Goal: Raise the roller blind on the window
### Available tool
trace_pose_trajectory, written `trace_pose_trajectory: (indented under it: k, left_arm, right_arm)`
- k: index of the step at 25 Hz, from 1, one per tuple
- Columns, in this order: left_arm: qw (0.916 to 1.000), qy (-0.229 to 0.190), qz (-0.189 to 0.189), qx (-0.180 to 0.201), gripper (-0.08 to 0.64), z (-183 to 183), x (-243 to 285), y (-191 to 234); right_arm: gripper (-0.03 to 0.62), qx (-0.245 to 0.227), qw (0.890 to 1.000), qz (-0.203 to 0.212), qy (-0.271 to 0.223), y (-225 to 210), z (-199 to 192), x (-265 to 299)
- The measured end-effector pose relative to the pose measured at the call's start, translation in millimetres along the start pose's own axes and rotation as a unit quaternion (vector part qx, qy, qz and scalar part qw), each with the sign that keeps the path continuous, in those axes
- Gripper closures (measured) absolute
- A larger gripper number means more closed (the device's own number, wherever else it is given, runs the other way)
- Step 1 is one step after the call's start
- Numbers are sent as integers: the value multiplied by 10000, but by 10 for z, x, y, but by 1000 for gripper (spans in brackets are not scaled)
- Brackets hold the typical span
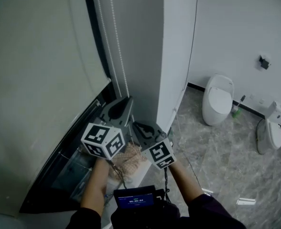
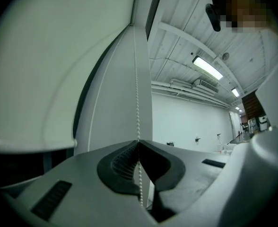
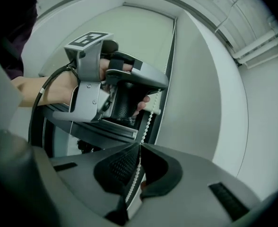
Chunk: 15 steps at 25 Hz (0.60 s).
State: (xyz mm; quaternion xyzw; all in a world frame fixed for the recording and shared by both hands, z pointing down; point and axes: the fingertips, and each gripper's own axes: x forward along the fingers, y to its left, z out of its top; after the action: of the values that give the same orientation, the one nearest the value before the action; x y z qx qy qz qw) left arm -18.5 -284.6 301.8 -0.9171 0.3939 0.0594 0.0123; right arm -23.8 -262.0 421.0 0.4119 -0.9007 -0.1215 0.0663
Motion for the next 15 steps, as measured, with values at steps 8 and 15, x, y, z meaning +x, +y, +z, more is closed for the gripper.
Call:
trace_pose_trajectory:
  k: [8, 15]
  left_arm:
    - [9977, 410, 445, 318, 549, -956, -291, 137]
    - [9940, 850, 599, 339, 549, -1195, -332, 268]
  right_arm:
    - [571, 1421, 9879, 420, 458, 236, -838, -91]
    - [515, 1289, 9879, 544, -668, -389, 629, -77]
